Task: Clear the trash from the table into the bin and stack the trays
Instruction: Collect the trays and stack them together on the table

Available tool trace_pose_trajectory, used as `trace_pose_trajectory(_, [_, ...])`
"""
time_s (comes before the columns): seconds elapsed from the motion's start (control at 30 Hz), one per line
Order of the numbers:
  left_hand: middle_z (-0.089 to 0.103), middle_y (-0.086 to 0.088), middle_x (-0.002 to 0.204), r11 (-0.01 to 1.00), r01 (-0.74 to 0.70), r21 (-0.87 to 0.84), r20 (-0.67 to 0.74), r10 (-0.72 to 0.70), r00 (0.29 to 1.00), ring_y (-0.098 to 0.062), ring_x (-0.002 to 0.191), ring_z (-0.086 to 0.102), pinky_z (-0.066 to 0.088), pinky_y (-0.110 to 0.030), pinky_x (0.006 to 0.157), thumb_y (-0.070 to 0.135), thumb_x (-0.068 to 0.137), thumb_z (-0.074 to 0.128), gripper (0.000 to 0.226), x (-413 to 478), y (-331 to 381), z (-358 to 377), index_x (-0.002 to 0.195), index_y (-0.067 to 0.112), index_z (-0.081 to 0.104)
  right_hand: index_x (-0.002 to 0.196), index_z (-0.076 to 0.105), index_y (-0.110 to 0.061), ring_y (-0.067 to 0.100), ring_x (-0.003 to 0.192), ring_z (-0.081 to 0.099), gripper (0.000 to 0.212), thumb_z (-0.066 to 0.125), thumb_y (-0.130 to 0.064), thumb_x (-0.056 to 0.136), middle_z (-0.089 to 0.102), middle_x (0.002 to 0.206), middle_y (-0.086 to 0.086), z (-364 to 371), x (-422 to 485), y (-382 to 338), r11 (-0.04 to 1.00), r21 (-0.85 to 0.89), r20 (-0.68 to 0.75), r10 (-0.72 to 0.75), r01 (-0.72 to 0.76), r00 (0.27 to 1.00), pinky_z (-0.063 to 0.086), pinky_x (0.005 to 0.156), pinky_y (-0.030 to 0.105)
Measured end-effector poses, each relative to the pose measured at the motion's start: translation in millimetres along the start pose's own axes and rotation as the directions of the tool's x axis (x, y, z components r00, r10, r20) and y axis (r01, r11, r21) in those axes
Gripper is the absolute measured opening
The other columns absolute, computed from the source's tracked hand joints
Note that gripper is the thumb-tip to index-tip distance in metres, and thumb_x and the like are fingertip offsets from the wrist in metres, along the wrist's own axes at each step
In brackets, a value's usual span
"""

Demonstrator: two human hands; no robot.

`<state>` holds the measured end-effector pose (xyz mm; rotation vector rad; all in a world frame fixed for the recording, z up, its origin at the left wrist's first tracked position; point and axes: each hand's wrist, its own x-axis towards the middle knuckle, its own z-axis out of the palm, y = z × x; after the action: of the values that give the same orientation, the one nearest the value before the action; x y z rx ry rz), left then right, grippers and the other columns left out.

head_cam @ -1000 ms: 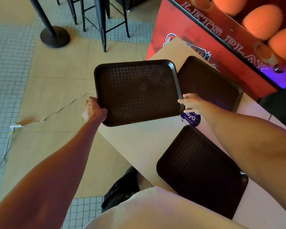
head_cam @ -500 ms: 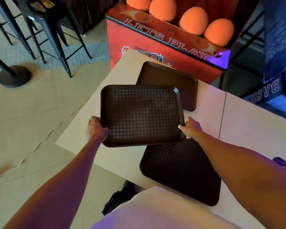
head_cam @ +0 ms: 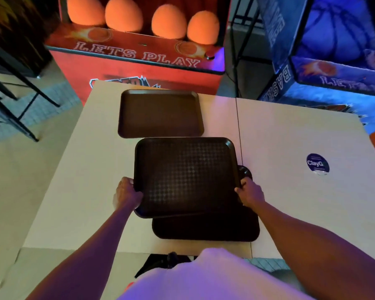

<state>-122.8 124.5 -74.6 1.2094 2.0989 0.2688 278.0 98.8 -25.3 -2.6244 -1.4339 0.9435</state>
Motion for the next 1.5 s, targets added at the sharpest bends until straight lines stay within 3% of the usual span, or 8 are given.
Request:
trace_pose_trajectory(0.2, [0.065, -0.004, 0.113, 0.995, -0.050, 0.085, 0.050, 0.046, 0.998, -0.033, 0.102, 0.066, 0.051, -0.039, 0.073, 0.012, 0.075, 0.066, 0.039, -14, 22, 25, 0.112, 0.020, 0.055, 0.133, 0.051, -0.015, 0.031, 0.104, 0.071, 0.036, 0.062, -0.027, 0.101, 0.069, 0.118, 0.012, -6, -3, 46, 0.999, -0.002, -0.011, 0.047, -0.047, 0.999, 0.060, 0.092, 0.044])
trace_pose_trajectory(0.57, [0.069, 0.001, 0.111, 0.994, -0.009, 0.107, 0.070, 0.001, 0.998, -0.032, 0.103, 0.065, 0.056, -0.043, 0.084, 0.008, 0.077, 0.064, 0.035, -39, 38, 51, 0.106, 0.026, 0.057, 0.125, 0.052, -0.013, 0.035, 0.110, 0.068, 0.032, 0.063, -0.030, 0.100, 0.071, 0.119, 0.014, 4, -11, 105, 0.998, 0.000, 0.033, 0.071, -0.071, 0.997, 0.056, 0.093, 0.039])
trace_pose_trajectory(0.73, [0.072, 0.003, 0.108, 0.996, 0.028, 0.086, 0.038, -0.031, 0.999, -0.030, 0.101, 0.066, 0.056, -0.041, 0.082, 0.003, 0.077, 0.064, 0.038, -47, 33, 54, 0.105, 0.028, 0.061, 0.120, 0.056, -0.013, 0.031, 0.106, 0.069, 0.027, 0.065, -0.027, 0.099, 0.071, 0.115, 0.011, 9, -12, 109, 0.999, 0.007, 0.000, 0.045, -0.045, 0.999, 0.056, 0.088, 0.036])
trace_pose_trajectory(0.93, [0.074, 0.006, 0.108, 0.996, 0.022, 0.088, 0.030, -0.024, 0.999, -0.027, 0.101, 0.068, 0.053, -0.035, 0.077, -0.001, 0.076, 0.069, 0.044, -55, 28, 57, 0.110, 0.028, 0.066, 0.125, 0.058, -0.011, 0.030, 0.109, 0.068, 0.034, 0.069, -0.027, 0.096, 0.067, 0.119, 0.010, 11, -15, 110, 0.999, -0.013, -0.059, 0.038, -0.039, 0.998, 0.058, 0.093, 0.040])
trace_pose_trajectory(1.5, [0.075, 0.000, 0.112, 0.993, -0.083, 0.089, 0.056, 0.078, 0.995, -0.026, 0.101, 0.071, 0.056, -0.039, 0.087, -0.002, 0.074, 0.081, 0.052, -67, 11, 57, 0.120, 0.021, 0.073, 0.130, 0.053, -0.013, 0.031, 0.112, 0.067, 0.041, 0.072, -0.023, 0.095, 0.065, 0.124, 0.010, 23, -32, 112, 0.993, -0.085, -0.096, 0.077, -0.085, 0.992, 0.057, 0.090, 0.040])
